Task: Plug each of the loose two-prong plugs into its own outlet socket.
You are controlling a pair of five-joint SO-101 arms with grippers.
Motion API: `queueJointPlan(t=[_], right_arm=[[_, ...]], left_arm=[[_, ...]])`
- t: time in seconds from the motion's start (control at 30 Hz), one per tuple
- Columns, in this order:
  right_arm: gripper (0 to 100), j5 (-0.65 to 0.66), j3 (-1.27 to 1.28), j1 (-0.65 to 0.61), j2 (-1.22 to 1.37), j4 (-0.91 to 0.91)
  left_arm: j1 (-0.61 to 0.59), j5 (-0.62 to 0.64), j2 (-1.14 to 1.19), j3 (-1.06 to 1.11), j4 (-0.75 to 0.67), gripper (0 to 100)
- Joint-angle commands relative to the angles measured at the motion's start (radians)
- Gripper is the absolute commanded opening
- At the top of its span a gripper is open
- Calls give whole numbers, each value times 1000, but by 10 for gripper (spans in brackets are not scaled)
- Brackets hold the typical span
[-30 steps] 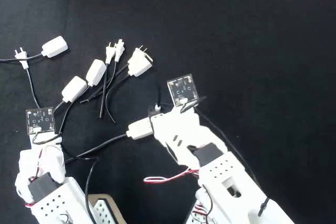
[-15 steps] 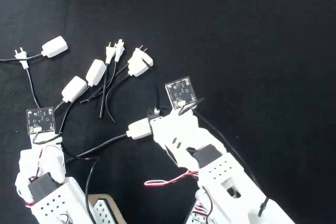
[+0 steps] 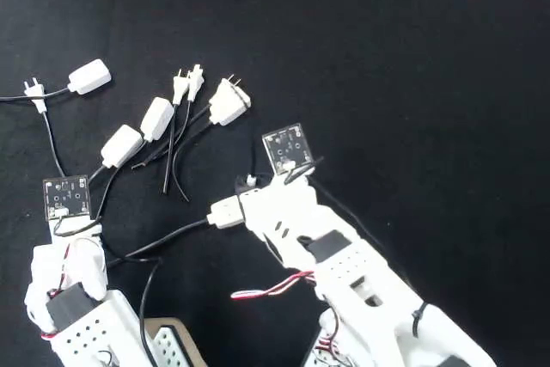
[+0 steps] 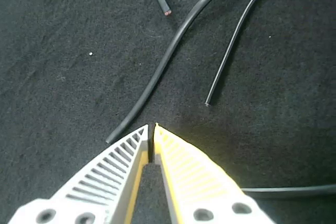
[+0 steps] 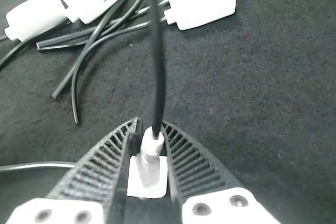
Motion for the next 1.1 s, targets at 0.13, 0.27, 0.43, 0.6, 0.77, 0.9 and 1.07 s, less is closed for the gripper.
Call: queueJointPlan(t=[0.13, 0.27, 0.43, 0.6, 0.77, 0.9, 1.07], right_arm=[[11, -5, -31, -3, 8, -6], [11, -5, -31, -3, 4, -3], [12, -3, -42, -9, 1, 51], [17, 38, -134, -54, -1, 262], [197, 41, -165, -52, 4, 342], [319, 41, -183, -52, 1, 373], [294, 38, -217, -77, -2, 442]], left_arm=[[10, -9, -11, 12, 8, 37], [10, -9, -11, 12, 8, 37], [10, -9, -11, 12, 8, 37], [10, -9, -11, 12, 8, 37], [10, -9, -11, 16, 8, 37], [10, -9, -11, 16, 2, 37], [10, -6, -11, 18, 6, 37]])
